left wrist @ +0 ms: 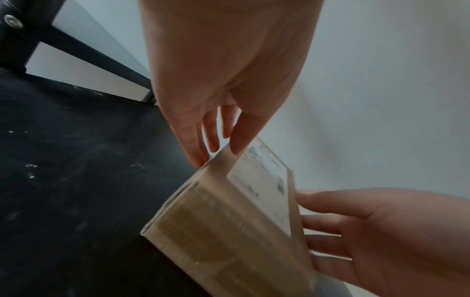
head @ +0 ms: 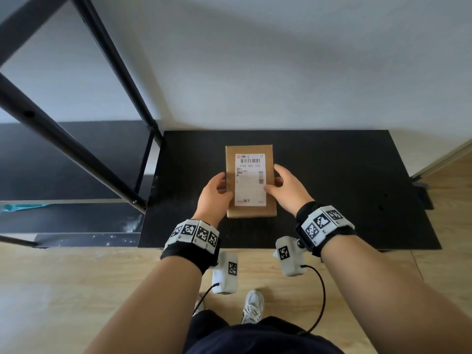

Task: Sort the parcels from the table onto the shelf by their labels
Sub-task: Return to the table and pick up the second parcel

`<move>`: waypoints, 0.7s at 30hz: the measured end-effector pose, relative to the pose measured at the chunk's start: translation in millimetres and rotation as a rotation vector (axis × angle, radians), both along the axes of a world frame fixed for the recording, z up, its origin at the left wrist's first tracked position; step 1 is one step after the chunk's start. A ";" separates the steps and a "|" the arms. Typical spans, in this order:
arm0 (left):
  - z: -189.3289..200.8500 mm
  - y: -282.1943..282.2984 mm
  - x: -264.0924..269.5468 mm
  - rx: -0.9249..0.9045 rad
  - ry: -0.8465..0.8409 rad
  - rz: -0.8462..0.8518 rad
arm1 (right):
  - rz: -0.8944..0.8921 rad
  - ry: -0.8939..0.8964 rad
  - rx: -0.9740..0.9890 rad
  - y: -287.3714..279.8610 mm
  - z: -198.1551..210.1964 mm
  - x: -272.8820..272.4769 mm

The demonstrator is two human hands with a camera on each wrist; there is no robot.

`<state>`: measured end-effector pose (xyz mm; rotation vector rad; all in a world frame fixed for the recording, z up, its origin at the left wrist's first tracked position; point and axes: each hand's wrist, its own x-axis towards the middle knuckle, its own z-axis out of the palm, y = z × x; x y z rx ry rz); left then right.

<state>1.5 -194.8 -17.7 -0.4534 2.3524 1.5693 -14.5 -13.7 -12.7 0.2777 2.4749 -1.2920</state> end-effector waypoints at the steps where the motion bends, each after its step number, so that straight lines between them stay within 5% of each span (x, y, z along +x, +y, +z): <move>1: -3.2 0.2 2.1 -0.006 -0.009 -0.015 | 0.013 -0.017 0.016 0.0 -2.5 1.5; 21: -14.4 5.8 12.2 -0.106 -0.150 -0.099 | -0.046 -0.180 0.030 -5.3 -17.3 15.7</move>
